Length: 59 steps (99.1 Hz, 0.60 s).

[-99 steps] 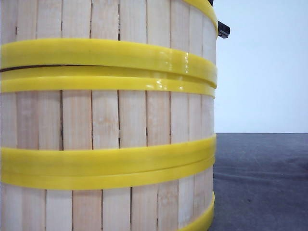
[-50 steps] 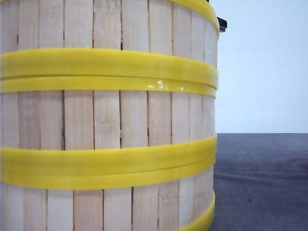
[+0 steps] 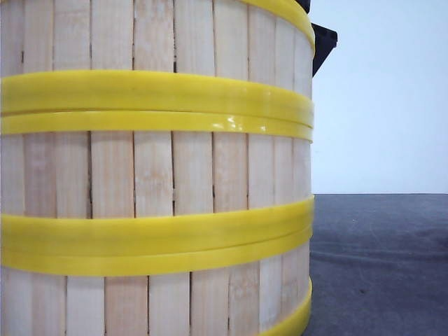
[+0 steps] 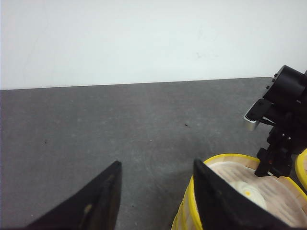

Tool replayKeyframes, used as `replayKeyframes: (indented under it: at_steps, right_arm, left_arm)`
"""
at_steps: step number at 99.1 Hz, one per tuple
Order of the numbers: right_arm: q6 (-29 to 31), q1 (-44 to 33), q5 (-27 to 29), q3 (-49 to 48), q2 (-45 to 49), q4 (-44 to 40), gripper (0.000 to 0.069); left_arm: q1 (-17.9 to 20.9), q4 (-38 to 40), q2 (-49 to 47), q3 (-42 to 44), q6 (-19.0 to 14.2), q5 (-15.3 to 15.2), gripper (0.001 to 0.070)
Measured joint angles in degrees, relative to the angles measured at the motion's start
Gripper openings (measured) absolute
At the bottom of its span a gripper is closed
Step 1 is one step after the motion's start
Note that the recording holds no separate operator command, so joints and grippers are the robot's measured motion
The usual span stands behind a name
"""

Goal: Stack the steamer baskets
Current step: 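Open the right gripper and pull it back from the stack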

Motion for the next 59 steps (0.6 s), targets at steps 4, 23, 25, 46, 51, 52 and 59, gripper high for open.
replayKeyframes:
  at_steps: [4, 23, 25, 46, 51, 52, 59]
  right_arm:
    - [-0.02, 0.07, -0.04, 0.55, 0.24, 0.0, 0.033]
    - [-0.02, 0.11, -0.33, 5.7, 0.81, 0.0, 0.0337]
    - [-0.02, 0.0, -0.31, 6.49, 0.81, 0.0, 0.0337]
    - [-0.5, -2.03, 6.86, 10.32, -0.61, 0.0, 0.0337]
    - [-0.52, -2.99, 10.49, 9.62, -1.38, 0.0, 0.0337]
    - [-0.52, -3.21, 10.97, 9.33, -1.57, 0.0, 0.0337]
    - [-0.57, -4.9, 14.47, 6.27, -3.23, 0.0, 0.0337]
  left_arm:
    - [0.0, 0.02, 0.0, 0.0, 0.0, 0.0, 0.0272]
    - [0.0, 1.62, 0.0, 0.0, 0.0, 0.0, 0.0272]
    - [0.0, 1.84, 0.0, 0.0, 0.02, 0.0, 0.0272]
    - [0.0, 2.14, 0.0, 0.0, 0.02, -0.09, 0.0272]
    - [0.0, 2.12, 0.02, 0.0, 0.22, -0.13, 0.0272]
    - [0.0, 2.1, 0.04, 0.0, 0.26, -0.15, 0.0272]
    - [0.0, 2.08, 0.09, 0.0, 0.52, -0.24, 0.0272]
